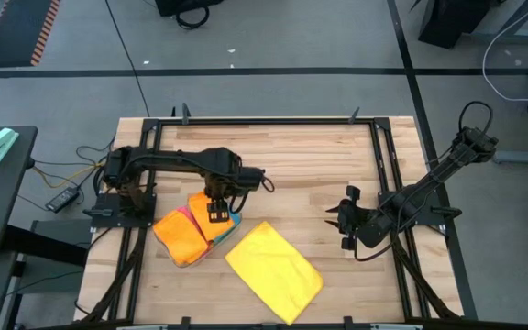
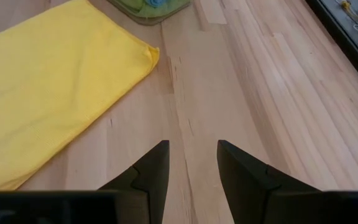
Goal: Fold microfiber towels
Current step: Put the folded orange microfiber cloth into the transparent bin
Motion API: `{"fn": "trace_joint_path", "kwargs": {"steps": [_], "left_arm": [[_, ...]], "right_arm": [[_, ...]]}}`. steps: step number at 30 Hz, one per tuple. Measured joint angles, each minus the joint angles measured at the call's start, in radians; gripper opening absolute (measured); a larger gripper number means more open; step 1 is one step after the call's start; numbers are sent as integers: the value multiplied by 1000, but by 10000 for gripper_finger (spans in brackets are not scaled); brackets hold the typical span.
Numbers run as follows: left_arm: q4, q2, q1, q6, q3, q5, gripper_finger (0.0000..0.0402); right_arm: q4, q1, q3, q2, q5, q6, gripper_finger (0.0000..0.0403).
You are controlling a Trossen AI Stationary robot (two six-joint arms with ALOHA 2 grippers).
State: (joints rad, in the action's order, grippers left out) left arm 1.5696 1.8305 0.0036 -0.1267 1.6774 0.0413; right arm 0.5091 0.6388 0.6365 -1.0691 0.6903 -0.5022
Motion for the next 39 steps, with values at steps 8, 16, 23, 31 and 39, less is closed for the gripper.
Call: {"fn": "trace_joint_path", "kwargs": {"steps": [8, 16, 23, 31, 39], "left_arm": [[-33, 0, -53, 11, -183, -26, 189], [-237, 0, -82, 2, -302, -77, 159], [-333, 1, -105, -15, -397, -67, 140], [-366, 2, -126, -66, -360, -66, 122], [-314, -35, -149, -62, -301, -66, 112]], "right_arm": [[-2, 0, 0, 0, -14, -6, 142], [-15, 0, 0, 0, -12, -4, 142], [-18, 0, 0, 0, -11, -3, 142], [-18, 0, 0, 0, -14, -3, 142], [-18, 0, 0, 0, -14, -2, 142]]}}
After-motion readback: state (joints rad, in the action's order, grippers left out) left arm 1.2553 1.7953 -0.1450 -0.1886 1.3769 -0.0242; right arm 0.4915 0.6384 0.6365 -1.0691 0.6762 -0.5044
